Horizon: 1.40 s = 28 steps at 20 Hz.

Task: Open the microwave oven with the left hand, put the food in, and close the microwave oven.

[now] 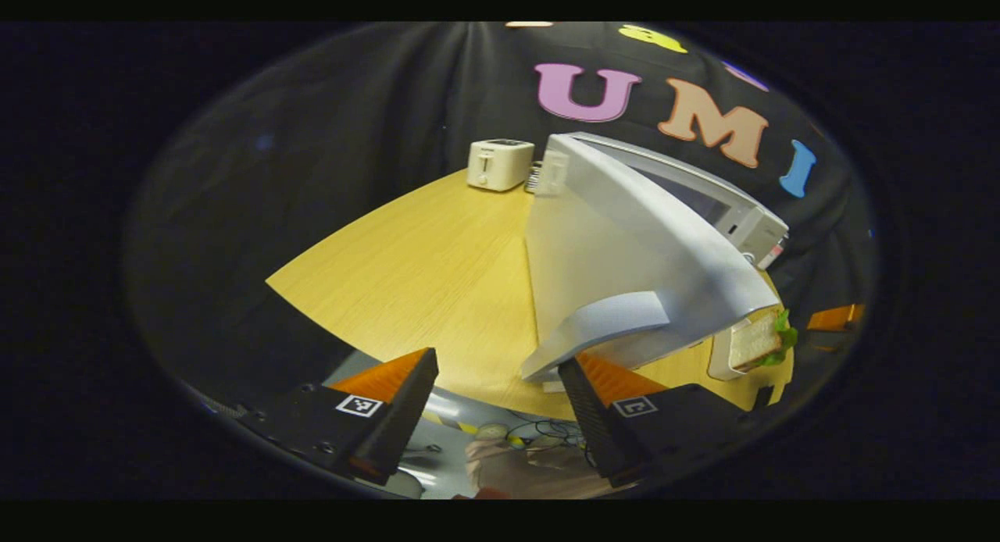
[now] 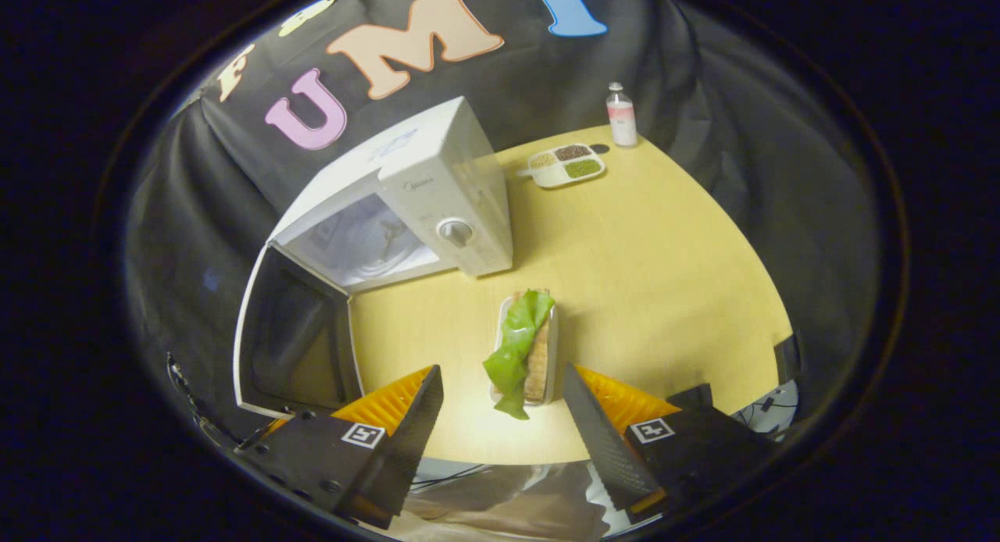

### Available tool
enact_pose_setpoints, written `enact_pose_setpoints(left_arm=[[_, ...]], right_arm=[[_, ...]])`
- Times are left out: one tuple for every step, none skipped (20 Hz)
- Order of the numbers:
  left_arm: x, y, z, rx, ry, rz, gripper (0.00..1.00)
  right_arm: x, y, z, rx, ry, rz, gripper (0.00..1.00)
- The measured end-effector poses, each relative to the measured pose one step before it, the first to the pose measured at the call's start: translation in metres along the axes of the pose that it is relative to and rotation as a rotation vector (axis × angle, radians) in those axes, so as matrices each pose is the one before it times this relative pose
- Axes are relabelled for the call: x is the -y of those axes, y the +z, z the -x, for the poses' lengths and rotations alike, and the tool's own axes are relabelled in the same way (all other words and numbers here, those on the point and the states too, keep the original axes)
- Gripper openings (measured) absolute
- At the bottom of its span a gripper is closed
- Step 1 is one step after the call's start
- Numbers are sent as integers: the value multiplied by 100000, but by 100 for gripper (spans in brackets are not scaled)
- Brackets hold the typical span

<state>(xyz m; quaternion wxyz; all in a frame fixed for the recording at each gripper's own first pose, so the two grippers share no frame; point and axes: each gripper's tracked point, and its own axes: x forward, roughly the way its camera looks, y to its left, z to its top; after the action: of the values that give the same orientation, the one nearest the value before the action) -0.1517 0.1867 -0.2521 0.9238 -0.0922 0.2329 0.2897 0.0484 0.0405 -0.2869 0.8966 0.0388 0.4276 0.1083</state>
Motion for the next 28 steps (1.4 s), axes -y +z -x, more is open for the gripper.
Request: enact_pose_setpoints(left_arm=[[-1018,137,349,478,2260,1697,91],[-1142,246,247,985,2920,900,91],[-1276,421,325,1317,3492,1463,91],[-1231,730,353,1541,3458,2948,91],[-1039,1010,398,2601,2666,3638,91],[-879,1086,308,2712,2501,3526,91],[-952,981,299,3310,2718,2871,91],[-971,1121,273,3221,2900,2156,91],[-945,1150,255,3694,2966,1287,91],[-826,1084,213,3553,3067,605,91],[-579,843,230,3163,2672,175,91],[-489,958,257,3440,2535,-370,91],[-440,1001,305,3800,2617,-925,91],[-310,960,390,3547,2497,-614,90],[-177,761,382,2723,1739,-265,90],[-30,820,458,2896,1140,-107,90],[211,759,375,2639,717,-256,88],[143,747,356,2044,535,-131,90],[289,458,335,1467,-232,68,90],[354,305,350,981,-605,224,90],[178,256,216,707,-222,345,90],[133,165,125,350,87,322,90],[161,-67,208,-82,342,460,87],[286,-277,220,-702,401,627,87],[276,-291,398,-899,-109,636,87],[159,-317,255,-932,-35,783,87],[153,-378,78,-905,28,858,87],[42,-172,90,-760,176,718,87]], right_arm=[[124,-193,-408,-1434,-375,181,91],[139,-81,-454,-1053,-264,355,98],[177,-277,-467,-1318,-645,540,90],[227,-213,-434,-1454,-693,444,90],[142,-282,-445,-1401,-581,177,90],[46,-224,-418,-1513,-187,2,90],[-35,-125,-381,-1453,163,-20,90],[-24,-207,-520,-1425,180,-92,91],[37,-195,-412,-1716,4,-268,91],[37,-296,-537,-1974,-175,60,90],[70,-214,-480,-1708,-340,153,90],[77,-137,-383,-1218,-470,390,91],[72,-125,-425,-1191,-427,614,91],[15,-130,-360,-926,-103,724,91],[94,-125,-259,-948,-579,512,97],[133,27,-347,-409,-554,264,96],[145,30,-323,-267,-547,-27,96],[88,14,-208,-456,-289,-98,96],[99,-39,-283,-577,-268,-260,96],[71,-28,-275,-586,-78,-322,96],[164,38,-240,-260,-372,-254,87],[-244,71,-102,-389,1053,-1193,86],[-587,110,49,-200,2051,-1275,76],[-154,-16,185,32,567,-535,65],[326,-145,82,-555,-582,737,55],[222,257,118,302,-873,-372,53],[-140,-14,-15,-37,912,367,42],[2,124,-77,109,801,830,41]])
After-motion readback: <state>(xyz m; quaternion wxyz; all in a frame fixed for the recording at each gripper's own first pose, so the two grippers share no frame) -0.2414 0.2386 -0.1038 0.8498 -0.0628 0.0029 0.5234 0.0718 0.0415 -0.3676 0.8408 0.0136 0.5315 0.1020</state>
